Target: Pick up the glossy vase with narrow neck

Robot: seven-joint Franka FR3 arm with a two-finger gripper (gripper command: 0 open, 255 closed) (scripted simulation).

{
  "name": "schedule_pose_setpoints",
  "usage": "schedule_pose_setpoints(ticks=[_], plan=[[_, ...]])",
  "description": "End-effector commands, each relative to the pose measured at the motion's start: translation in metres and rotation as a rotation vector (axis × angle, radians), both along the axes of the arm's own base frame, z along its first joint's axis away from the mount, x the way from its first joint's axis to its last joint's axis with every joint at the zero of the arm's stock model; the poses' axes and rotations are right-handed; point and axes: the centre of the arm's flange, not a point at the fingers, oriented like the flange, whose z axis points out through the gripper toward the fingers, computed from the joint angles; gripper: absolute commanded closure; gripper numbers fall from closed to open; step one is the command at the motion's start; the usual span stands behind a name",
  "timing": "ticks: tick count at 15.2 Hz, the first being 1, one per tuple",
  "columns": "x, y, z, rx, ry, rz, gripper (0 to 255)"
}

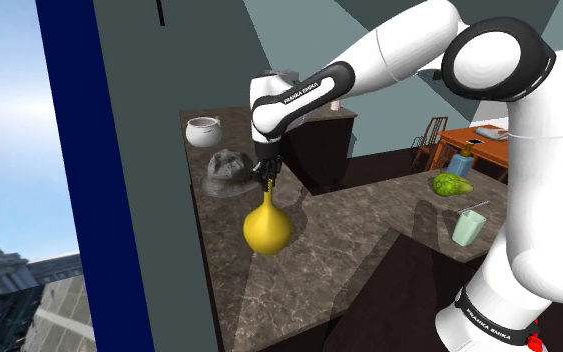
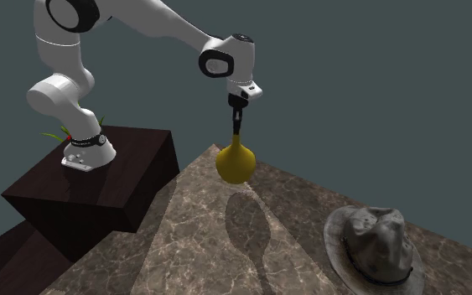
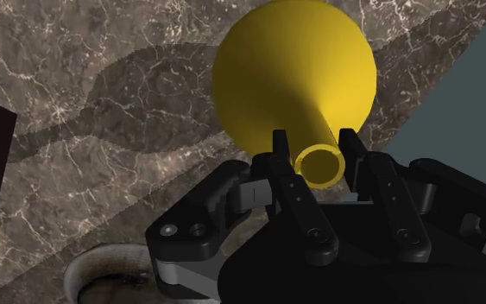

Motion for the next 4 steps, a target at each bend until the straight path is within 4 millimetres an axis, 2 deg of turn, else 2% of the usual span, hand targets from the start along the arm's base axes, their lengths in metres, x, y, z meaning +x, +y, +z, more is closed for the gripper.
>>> schedule_pose_setpoints(ticks=[1, 4], plan=[[-0.0001, 0.0000, 0.0113, 0.000, -0.002, 0.000, 255], [-0.0001, 0.0000, 0.0174, 0.000, -0.002, 0.000, 255]])
